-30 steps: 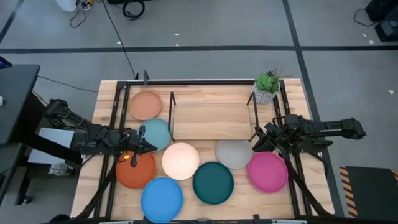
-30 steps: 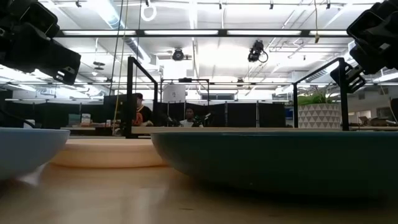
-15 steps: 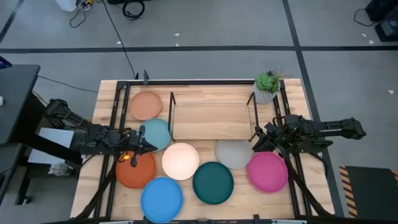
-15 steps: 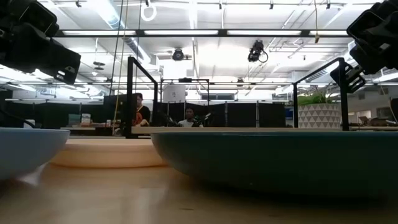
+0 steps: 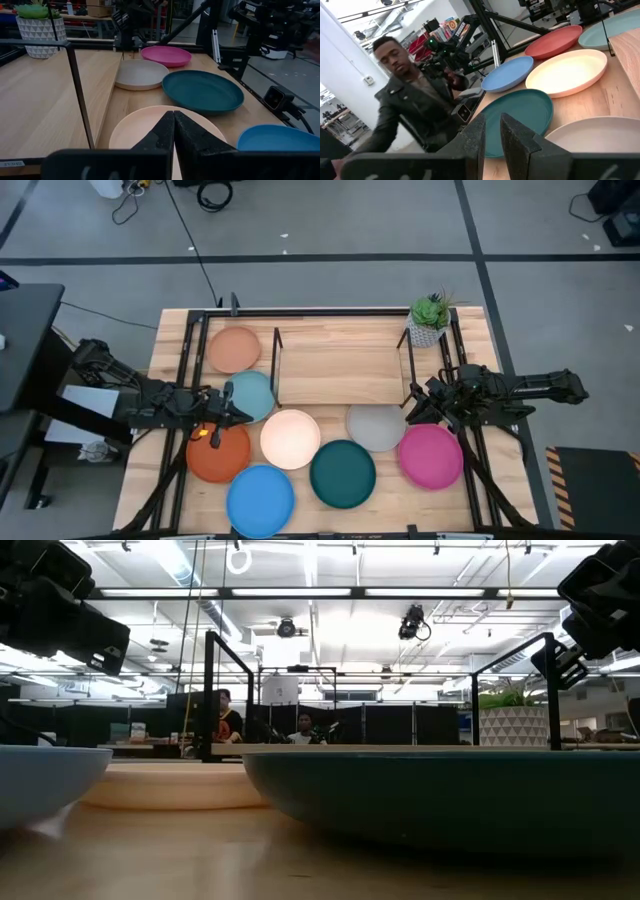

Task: Place and stack plates onto a shelf
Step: Put the gray plate on the shelf

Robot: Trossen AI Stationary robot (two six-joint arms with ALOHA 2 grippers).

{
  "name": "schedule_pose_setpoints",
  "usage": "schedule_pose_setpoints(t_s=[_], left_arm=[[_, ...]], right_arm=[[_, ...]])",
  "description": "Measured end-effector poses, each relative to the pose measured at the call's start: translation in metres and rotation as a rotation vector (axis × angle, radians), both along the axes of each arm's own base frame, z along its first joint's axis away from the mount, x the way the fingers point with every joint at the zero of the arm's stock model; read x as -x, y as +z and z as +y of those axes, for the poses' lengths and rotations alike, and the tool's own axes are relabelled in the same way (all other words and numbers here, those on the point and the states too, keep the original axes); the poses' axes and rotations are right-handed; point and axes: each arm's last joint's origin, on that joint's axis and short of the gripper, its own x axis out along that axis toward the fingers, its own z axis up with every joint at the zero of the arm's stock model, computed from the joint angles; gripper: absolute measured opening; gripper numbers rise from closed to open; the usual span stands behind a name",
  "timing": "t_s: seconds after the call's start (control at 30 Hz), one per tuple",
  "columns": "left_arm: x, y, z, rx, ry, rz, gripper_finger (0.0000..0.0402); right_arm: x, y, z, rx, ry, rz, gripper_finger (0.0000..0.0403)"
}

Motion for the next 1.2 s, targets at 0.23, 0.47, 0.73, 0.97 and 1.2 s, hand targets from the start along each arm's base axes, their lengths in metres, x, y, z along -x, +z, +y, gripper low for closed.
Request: schedule_pose_setpoints(t_s=[0.23,0.47,0.73,0.97,1.2], left_arm=[[-0.001,0.014,0.0,0.109,0.002,-0.123,0.0016],[0.0,0.025,0.0,0.176,0.0,-0.227,0.0016],[0.001,0.029,0.0,0.183,-0.001,-0.268,0.0016],[0.001,0.031,0.001,0.097,0.021,-0.295,0.0016],[0.001,0.031,0.004,0.101,0.12,-0.297,0.0016]], right_arm=[[0.0,0.001,-0.001,0.065,-0.023,-0.046,0.0064],[-0.001,0.005,-0.002,0.116,-0.068,-0.109,0.0064],[-0.002,0.004,-0.004,0.125,-0.156,-0.103,0.0064],[-0.003,0.011,-0.006,0.085,-0.233,-0.15,0.0064],[0.0,0.021,-0.01,0.109,-0.378,-0.044,0.0062]])
